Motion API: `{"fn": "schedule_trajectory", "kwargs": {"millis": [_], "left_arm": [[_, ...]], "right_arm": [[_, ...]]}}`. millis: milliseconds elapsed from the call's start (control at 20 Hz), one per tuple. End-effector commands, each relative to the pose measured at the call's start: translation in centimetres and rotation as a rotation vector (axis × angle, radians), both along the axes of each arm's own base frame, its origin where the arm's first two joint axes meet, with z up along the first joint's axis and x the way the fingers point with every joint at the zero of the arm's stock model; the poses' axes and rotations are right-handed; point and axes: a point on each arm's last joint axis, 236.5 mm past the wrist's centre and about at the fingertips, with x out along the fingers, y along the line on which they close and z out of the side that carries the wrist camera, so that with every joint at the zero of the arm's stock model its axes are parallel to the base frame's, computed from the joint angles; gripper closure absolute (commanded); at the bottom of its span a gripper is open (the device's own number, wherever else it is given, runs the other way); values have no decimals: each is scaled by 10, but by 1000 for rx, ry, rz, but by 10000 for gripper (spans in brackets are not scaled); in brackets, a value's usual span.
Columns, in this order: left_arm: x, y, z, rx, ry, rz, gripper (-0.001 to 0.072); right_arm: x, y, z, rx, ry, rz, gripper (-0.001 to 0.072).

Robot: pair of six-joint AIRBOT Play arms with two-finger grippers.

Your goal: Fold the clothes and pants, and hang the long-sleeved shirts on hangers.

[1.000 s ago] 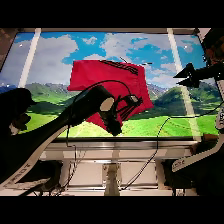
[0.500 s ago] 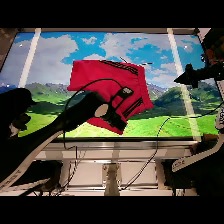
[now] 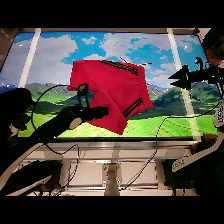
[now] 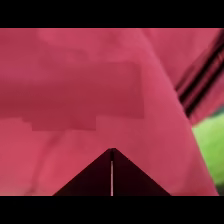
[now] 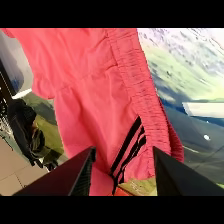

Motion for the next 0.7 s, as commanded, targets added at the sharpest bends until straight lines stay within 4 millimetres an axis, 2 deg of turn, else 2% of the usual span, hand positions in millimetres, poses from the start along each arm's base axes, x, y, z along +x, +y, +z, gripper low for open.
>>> {"fn": "schedule_trajectory", "kwargs": {"millis": [0, 50, 100, 200, 250, 350, 500, 600, 650], "left_arm": [[29, 56, -15, -41, 22, 219, 676], [37, 76, -18, -21, 27, 262, 511], [42, 98, -23, 5, 44, 297, 312], [33, 133, -37, 78, 130, 328, 304], [26, 140, -42, 106, 161, 290, 310], [17, 137, -42, 74, 192, 171, 313], [25, 127, -23, -97, 163, 104, 313], [25, 131, -19, -109, 136, 35, 313], [17, 131, -22, -79, 134, -42, 313]], "right_arm": [[4, 13, 1, 13, -9, 15, 281], [6, 18, 0, 8, -13, 21, 245], [9, 23, -1, 3, -19, 25, 217], [9, 33, -3, 4, -16, 45, 192], [9, 38, -5, 5, -14, 54, 192], [9, 41, -4, 8, -15, 61, 193], [9, 42, -4, 9, -13, 64, 192], [7, 43, -4, 12, -9, 70, 192], [6, 43, -3, 14, -7, 74, 192]]}}
